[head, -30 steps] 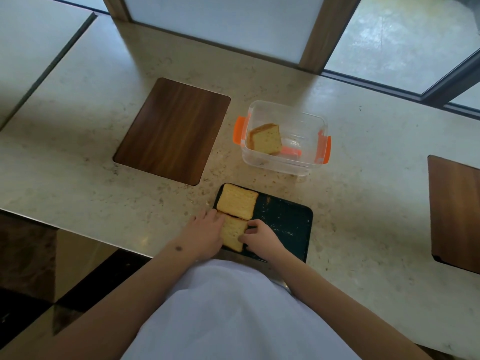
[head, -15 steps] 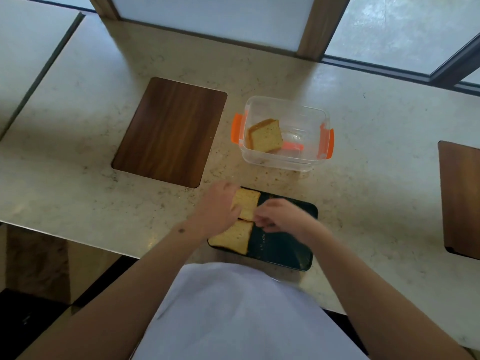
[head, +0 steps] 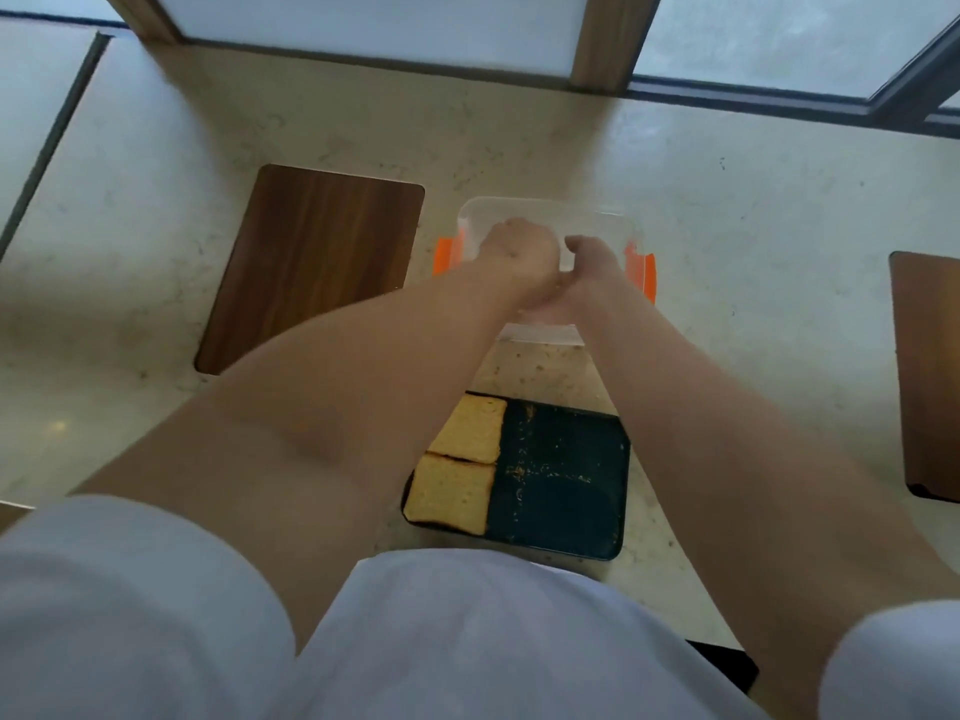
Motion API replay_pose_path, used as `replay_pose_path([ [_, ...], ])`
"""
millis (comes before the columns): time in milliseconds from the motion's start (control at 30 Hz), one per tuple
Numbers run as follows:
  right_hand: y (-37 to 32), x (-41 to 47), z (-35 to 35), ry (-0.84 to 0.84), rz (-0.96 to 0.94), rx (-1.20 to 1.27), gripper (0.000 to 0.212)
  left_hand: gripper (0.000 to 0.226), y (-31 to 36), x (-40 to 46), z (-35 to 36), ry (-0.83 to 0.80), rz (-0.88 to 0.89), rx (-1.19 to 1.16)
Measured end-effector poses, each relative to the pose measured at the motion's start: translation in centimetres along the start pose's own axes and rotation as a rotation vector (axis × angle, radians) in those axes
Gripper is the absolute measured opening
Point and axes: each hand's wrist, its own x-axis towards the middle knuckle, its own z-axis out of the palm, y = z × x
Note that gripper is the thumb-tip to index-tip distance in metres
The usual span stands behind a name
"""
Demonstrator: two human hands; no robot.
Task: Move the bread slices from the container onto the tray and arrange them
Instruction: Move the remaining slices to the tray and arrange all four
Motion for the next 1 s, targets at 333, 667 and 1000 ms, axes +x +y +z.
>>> replay_pose_path([
  [333,0.4,0.8,0.6,0.095,0.034,-0.023,0.04,0.042,-0.3,4.7,3.9,0.046,-0.131,0.266],
  [667,-1.3,-0.4,-0.9,0.073,-0.102,-0.128,0.025,0.027,1.7,4.1,3.3,0.15,-0.118,-0.078],
  [1000,3.7,-10.9,-7.6,-0.173,-0.593,-0.449,0.02,0.051,-3.0,-6.9,-0.7,-0.144,0.052,-1.253],
])
